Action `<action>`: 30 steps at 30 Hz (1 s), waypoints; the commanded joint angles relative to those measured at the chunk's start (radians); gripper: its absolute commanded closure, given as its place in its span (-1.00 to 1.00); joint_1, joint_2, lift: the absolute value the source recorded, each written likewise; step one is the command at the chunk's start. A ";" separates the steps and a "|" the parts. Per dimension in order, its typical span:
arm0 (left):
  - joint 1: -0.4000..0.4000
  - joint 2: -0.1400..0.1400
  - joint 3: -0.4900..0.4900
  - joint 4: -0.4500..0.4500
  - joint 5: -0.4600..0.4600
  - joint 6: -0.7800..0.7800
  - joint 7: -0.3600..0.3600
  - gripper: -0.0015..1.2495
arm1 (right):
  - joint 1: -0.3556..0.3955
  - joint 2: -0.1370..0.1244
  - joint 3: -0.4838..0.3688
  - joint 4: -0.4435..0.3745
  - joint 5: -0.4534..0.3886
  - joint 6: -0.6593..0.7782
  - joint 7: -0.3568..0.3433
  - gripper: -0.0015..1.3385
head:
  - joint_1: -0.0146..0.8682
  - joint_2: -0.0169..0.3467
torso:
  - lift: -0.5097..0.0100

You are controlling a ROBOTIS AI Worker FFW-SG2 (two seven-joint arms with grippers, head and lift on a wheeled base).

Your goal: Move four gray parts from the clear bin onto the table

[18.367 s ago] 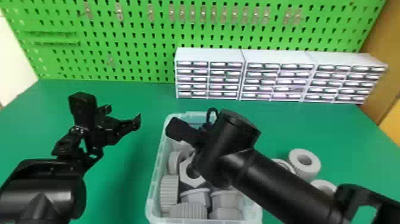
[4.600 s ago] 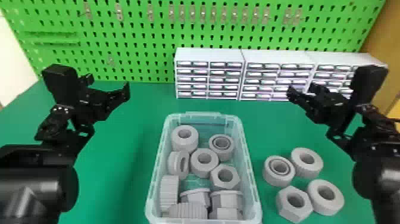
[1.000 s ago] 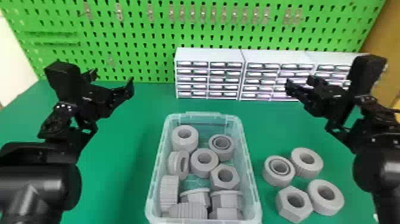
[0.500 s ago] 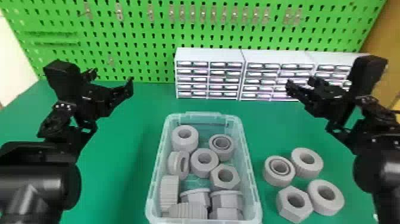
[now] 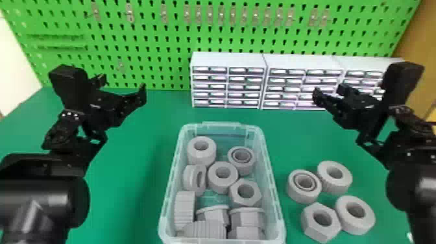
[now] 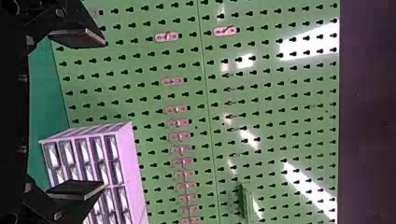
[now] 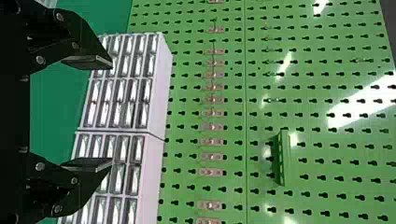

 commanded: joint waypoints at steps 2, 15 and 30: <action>0.000 0.000 0.000 0.000 0.001 0.000 0.000 -0.67 | 0.003 -0.004 0.000 -0.001 -0.001 0.003 0.000 -0.22 | 0.57 -0.72 | 0.77; 0.000 0.001 0.000 0.000 0.001 0.000 0.000 -0.67 | 0.003 -0.008 0.002 -0.003 -0.006 0.006 0.000 -0.22 | 0.57 -0.72 | 0.77; 0.000 0.000 -0.002 0.000 -0.002 0.000 0.000 -0.67 | 0.012 -0.005 -0.003 -0.007 -0.006 0.006 0.000 -0.22 | 0.57 -0.72 | 0.77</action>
